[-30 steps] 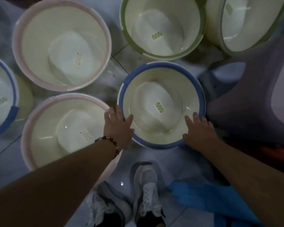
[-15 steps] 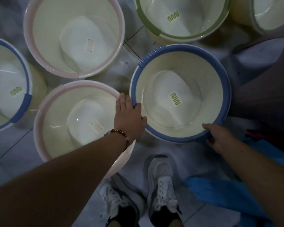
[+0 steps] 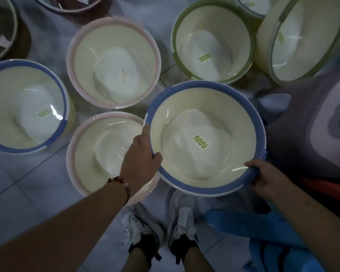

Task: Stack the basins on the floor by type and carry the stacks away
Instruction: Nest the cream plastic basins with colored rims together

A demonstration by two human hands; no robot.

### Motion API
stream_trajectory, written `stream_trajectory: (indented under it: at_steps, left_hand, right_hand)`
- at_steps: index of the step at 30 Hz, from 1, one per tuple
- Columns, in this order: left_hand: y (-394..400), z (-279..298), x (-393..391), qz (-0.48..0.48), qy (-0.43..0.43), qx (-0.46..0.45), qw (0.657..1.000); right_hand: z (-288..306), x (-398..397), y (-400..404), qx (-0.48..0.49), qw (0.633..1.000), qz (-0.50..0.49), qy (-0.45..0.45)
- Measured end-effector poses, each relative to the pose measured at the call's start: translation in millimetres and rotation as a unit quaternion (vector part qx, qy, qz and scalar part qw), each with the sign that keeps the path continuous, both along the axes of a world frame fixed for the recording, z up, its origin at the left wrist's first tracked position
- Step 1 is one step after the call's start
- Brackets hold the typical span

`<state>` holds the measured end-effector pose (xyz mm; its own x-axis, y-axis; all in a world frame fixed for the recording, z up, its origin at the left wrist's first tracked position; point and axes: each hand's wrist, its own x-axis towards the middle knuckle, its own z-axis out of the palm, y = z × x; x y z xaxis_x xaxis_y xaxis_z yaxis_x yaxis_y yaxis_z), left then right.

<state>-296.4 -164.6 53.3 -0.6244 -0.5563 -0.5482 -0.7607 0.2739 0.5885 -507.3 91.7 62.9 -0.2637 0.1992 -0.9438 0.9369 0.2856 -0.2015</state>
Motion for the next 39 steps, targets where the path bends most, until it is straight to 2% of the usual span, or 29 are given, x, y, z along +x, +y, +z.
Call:
stream_trajectory:
  at_steps: [3, 8, 11, 14, 16, 19, 22, 25, 28, 33, 37, 39]
  left_hand:
    - [-28.6, 36.4, 20.8, 0.050, 0.005, 0.026, 0.998]
    - [-79.9, 96.4, 68.3, 0.200, 0.002, 0.076, 0.977]
    - [-92.8, 126.5, 97.1, 0.272, -0.073, 0.088, 0.956]
    - [-95.3, 135.0, 126.8, 0.329, -0.103, 0.089, 0.935]
    - [-94.2, 133.8, 144.4, 0.381, -0.115, 0.099, 0.912]
    - [-81.1, 129.0, 165.6, 0.473, -0.127, 0.134, 0.862]
    - [-61.8, 114.5, 180.8, 0.541, -0.127, 0.155, 0.817]
    - [-40.1, 100.1, 183.8, 0.615, -0.126, 0.179, 0.757]
    - [-16.6, 81.9, 171.4, 0.682, -0.111, 0.193, 0.697]
    - [29.4, 51.8, 145.8, 0.785, -0.026, 0.209, 0.582]
    - [63.7, 35.5, 122.8, 0.850, 0.050, 0.214, 0.479]
    - [79.0, 31.7, 116.6, 0.864, 0.071, 0.214, 0.450]
  right_hand:
    - [45.1, -6.2, -26.9, -0.016, 0.997, 0.074, 0.025]
    - [111.7, -6.3, -93.5, -0.033, 0.972, 0.228, 0.035]
    - [141.9, 4.2, -139.6, -0.036, 0.955, 0.291, 0.048]
    - [150.6, 15.3, -182.0, -0.072, 0.934, 0.338, 0.086]
    - [148.5, 24.7, -207.7, -0.090, 0.908, 0.394, 0.114]
    - [130.0, 43.5, -240.8, -0.099, 0.867, 0.472, 0.125]
    - [104.4, 55.9, -267.5, -0.122, 0.824, 0.544, 0.102]
    - [82.6, 52.5, -297.1, -0.148, 0.784, 0.600, 0.066]
    - [59.5, 40.4, -317.9, -0.166, 0.721, 0.672, 0.036]
    - [38.9, 22.7, -346.3, -0.160, 0.624, 0.764, 0.026]
    - [29.3, 25.6, -356.4, -0.147, 0.594, 0.790, 0.047]
    - [28.2, 32.2, -357.7, -0.142, 0.568, 0.809, 0.052]
